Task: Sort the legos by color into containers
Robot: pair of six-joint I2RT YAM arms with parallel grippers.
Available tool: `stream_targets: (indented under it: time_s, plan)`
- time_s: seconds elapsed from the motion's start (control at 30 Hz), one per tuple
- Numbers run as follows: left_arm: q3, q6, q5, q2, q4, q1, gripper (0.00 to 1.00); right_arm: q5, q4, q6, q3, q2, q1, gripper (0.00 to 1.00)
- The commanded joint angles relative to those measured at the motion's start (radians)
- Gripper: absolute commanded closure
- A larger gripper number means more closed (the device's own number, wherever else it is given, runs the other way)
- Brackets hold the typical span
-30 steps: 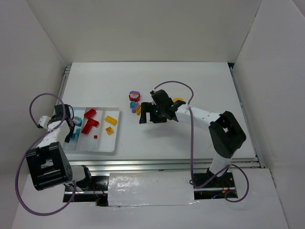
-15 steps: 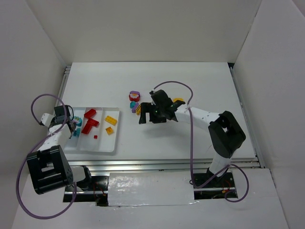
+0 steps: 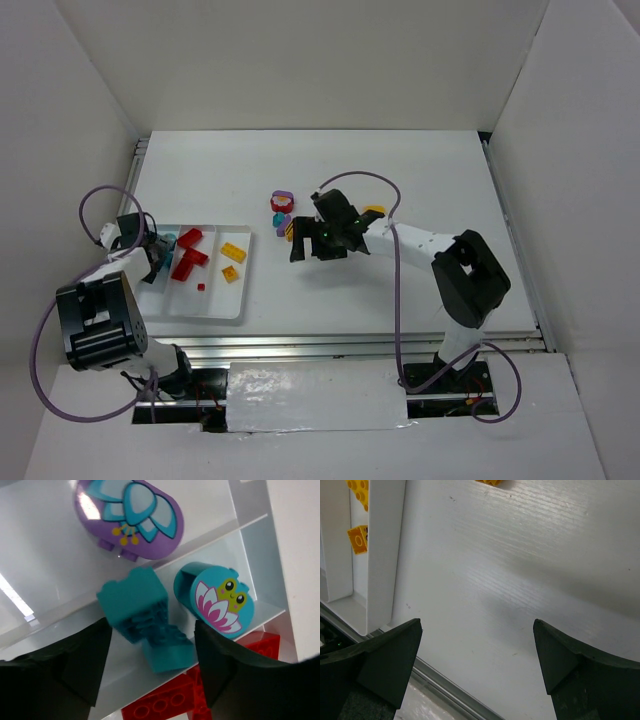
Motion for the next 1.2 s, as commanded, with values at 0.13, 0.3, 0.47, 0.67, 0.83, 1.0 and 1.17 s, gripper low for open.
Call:
stream_targets:
  time_s: [0.13, 0.3, 0.47, 0.67, 0.83, 1.0, 1.17]
  plan:
    - [0.029, 0.044, 0.075, 0.017, 0.001, -0.018, 0.22, 0.006, -0.012, -0.025, 0.05, 0.013, 0.015, 0.0]
    - [-0.03, 0.034, 0.045, -0.096, -0.012, -0.027, 0.56, -0.008, -0.008, -0.021, 0.062, 0.026, 0.016, 0.0]
    - [-0.022, 0.021, 0.015, -0.133, -0.077, -0.044, 0.86, -0.005, -0.006, -0.018, 0.064, 0.03, 0.024, 0.0]
    - [-0.08, -0.036, -0.025, -0.241, -0.089, -0.046, 0.86, -0.006, -0.008, -0.021, 0.062, 0.036, 0.024, 0.0]
    - [-0.02, -0.053, -0.102, -0.29, -0.149, -0.044, 0.53, -0.014, 0.002, -0.021, 0.049, 0.033, 0.025, 0.0]
    - [0.029, -0.073, -0.097, -0.23, -0.104, -0.02, 0.71, -0.012, -0.011, -0.022, 0.052, 0.036, 0.028, 0.0]
    - [0.139, -0.097, -0.108, -0.025, -0.101, -0.018, 0.76, -0.008, -0.029, -0.028, 0.055, 0.038, 0.029, 0.0]
